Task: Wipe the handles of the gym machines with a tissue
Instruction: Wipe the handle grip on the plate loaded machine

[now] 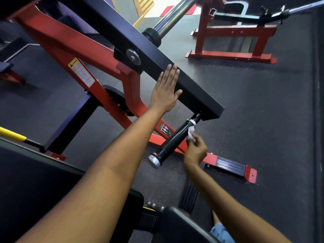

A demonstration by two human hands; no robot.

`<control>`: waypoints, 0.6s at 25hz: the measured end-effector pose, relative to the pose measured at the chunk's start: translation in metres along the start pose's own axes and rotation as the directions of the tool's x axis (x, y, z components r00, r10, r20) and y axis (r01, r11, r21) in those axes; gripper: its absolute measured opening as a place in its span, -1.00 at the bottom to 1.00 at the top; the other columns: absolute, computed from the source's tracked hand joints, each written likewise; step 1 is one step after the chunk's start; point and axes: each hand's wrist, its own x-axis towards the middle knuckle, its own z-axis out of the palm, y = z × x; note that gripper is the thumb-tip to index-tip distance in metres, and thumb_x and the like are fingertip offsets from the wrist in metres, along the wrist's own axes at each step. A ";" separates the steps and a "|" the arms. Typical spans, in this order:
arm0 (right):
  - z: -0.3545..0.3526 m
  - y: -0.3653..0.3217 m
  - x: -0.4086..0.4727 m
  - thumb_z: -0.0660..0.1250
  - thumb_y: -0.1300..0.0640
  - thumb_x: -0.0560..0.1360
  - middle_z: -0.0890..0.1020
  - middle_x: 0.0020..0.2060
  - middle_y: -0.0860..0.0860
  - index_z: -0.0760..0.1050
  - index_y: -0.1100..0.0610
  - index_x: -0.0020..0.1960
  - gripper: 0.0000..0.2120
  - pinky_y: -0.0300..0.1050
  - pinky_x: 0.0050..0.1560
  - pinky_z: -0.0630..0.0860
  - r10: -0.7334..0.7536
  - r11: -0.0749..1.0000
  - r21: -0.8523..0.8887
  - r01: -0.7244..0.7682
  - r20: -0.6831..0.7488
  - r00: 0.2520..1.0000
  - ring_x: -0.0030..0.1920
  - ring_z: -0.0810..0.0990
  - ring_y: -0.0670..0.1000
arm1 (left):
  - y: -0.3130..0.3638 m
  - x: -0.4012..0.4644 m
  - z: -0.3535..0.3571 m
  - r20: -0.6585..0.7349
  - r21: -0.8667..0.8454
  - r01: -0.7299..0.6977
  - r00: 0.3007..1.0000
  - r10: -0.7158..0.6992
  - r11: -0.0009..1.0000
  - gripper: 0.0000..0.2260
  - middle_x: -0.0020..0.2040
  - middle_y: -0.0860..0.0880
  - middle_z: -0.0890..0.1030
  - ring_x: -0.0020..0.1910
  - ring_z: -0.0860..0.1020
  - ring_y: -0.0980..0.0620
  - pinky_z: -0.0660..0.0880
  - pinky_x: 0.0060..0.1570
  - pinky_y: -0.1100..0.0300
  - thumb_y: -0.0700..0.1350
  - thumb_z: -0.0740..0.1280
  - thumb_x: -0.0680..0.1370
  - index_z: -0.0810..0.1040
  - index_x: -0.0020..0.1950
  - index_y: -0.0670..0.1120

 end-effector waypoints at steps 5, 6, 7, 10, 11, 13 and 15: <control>-0.023 0.002 -0.050 0.27 0.30 0.52 0.61 -0.20 0.03 0.55 0.21 -0.04 -0.91 -0.22 -0.13 0.53 0.305 0.942 0.047 -0.332 0.290 0.907 -0.18 0.58 -0.03 | 0.001 -0.001 0.001 -0.002 -0.013 0.002 1.000 -0.002 1.000 -0.38 0.60 -0.09 -0.16 0.56 -0.21 -0.03 -0.31 0.48 0.10 0.10 0.04 0.66 -0.15 0.58 -0.15; -0.021 -0.003 -0.030 0.28 0.27 0.53 0.59 -0.22 0.02 0.54 0.20 -0.02 -0.92 -0.21 -0.15 0.52 0.352 0.928 0.043 -0.370 0.220 0.910 -0.20 0.56 -0.03 | 0.001 -0.001 0.000 -0.002 -0.011 0.001 1.000 -0.001 1.000 -0.38 0.60 -0.09 -0.16 0.56 -0.21 -0.03 -0.30 0.48 0.10 0.10 0.03 0.66 -0.15 0.58 -0.15; -0.016 -0.011 -0.007 0.27 0.25 0.54 0.57 -0.25 0.02 0.53 0.19 0.02 -0.91 -0.20 -0.17 0.51 0.391 0.911 0.082 -0.404 0.140 0.910 -0.23 0.54 -0.03 | 0.000 0.000 -0.001 0.000 -0.011 0.002 1.000 -0.002 1.000 -0.38 0.60 -0.09 -0.16 0.56 -0.21 -0.03 -0.30 0.48 0.10 0.10 0.03 0.66 -0.15 0.58 -0.15; 0.004 -0.028 0.044 0.27 0.31 0.53 0.59 -0.24 0.05 0.53 0.24 0.17 -0.78 -0.29 -0.31 0.51 0.394 0.893 0.207 -0.401 0.073 0.916 -0.25 0.59 -0.02 | 0.003 -0.001 -0.002 0.007 -0.008 0.006 1.000 -0.006 1.000 -0.38 0.60 -0.08 -0.17 0.56 -0.21 -0.03 -0.29 0.48 0.09 0.10 0.03 0.66 -0.15 0.58 -0.15; 0.010 -0.023 0.048 0.27 0.32 0.53 0.62 -0.19 0.07 0.53 0.25 0.18 -0.76 -0.28 -0.31 0.52 0.391 0.899 0.180 -0.399 0.081 0.917 -0.19 0.63 0.01 | 0.003 0.000 -0.001 0.005 -0.009 0.007 1.000 -0.007 1.000 -0.38 0.60 -0.08 -0.17 0.56 -0.21 -0.03 -0.30 0.48 0.10 0.10 0.04 0.66 -0.15 0.58 -0.15; 0.012 -0.005 0.037 0.22 0.32 0.55 0.65 -0.06 0.14 0.53 0.24 0.16 -0.78 -0.16 -0.17 0.60 0.454 0.875 0.107 -0.472 0.160 0.877 -0.13 0.65 0.05 | 0.003 -0.001 -0.002 0.006 -0.018 0.015 1.000 -0.015 1.000 -0.37 0.60 -0.08 -0.17 0.56 -0.21 -0.03 -0.31 0.47 0.11 0.11 0.04 0.66 -0.15 0.58 -0.15; 0.008 0.009 0.004 0.14 0.33 0.57 0.63 0.01 0.16 0.53 0.23 0.10 -0.78 -0.06 0.01 0.58 0.488 0.841 0.050 -0.540 0.363 0.794 -0.10 0.62 0.05 | 0.003 -0.001 -0.001 0.009 -0.013 0.019 1.000 -0.019 1.000 -0.37 0.60 -0.08 -0.17 0.56 -0.21 -0.03 -0.31 0.47 0.11 0.11 0.04 0.66 -0.16 0.58 -0.15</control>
